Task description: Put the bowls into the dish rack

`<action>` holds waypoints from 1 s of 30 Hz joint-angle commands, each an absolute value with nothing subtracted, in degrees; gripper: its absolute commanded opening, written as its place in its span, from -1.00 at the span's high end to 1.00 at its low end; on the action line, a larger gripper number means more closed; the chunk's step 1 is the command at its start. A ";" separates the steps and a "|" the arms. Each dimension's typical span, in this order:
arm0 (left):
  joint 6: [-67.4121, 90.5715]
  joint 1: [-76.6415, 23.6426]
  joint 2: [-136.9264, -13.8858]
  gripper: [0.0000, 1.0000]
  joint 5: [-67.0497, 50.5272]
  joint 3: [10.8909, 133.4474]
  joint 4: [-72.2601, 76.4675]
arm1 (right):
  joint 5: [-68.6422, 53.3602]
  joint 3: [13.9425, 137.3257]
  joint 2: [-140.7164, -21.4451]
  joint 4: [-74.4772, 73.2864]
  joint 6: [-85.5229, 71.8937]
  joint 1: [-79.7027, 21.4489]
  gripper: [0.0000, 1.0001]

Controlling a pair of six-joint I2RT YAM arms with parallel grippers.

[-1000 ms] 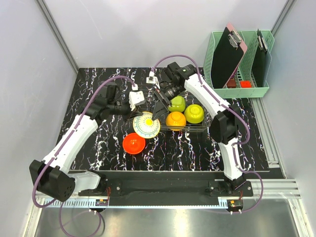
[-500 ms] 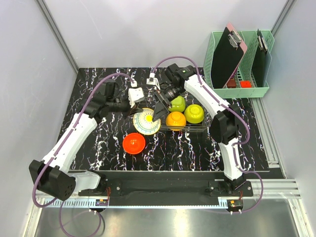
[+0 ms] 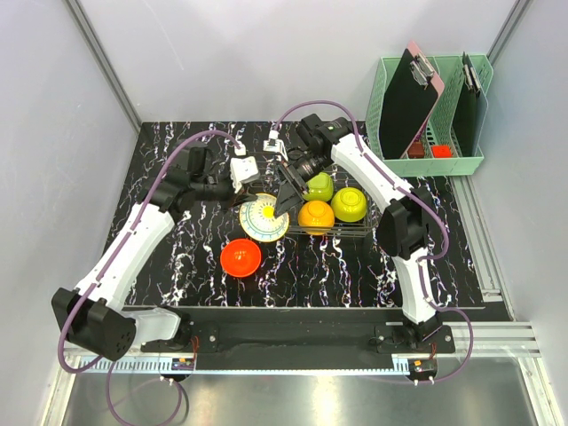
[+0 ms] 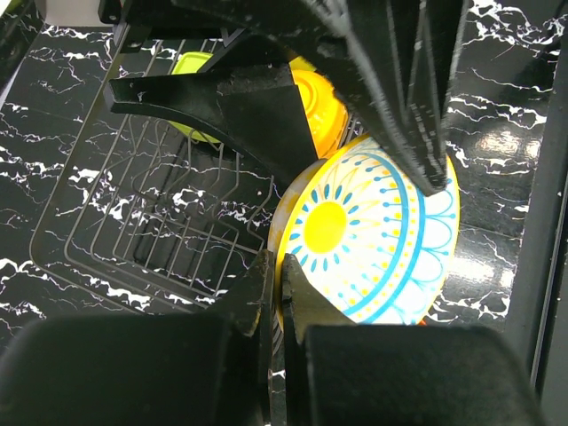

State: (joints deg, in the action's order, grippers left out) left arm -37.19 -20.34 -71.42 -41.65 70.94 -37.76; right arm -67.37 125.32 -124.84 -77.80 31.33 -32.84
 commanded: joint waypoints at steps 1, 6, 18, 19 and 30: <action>-36.39 -20.04 -70.58 1.00 -42.98 73.83 -34.45 | -71.89 126.04 -125.07 -87.71 32.34 -32.87 -0.61; -36.47 -20.04 -70.40 1.00 -42.89 73.65 -34.28 | -73.47 125.42 -125.68 -87.89 32.43 -32.87 -0.19; -36.30 -19.95 -71.01 1.00 -43.16 72.77 -33.66 | -73.65 127.00 -125.68 -89.83 34.19 -32.87 1.00; -36.04 -20.04 -71.10 0.92 -43.07 72.86 -33.58 | -73.48 127.00 -125.68 -89.74 34.10 -32.78 1.00; -35.33 -20.04 -71.19 0.03 -42.71 72.86 -33.22 | -71.11 126.56 -126.12 -86.84 31.47 -32.87 1.00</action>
State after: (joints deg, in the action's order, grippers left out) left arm -35.64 -20.27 -71.37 -41.80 71.07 -36.25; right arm -68.58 125.03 -126.65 -77.41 32.60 -32.58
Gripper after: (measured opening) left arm 0.467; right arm 0.676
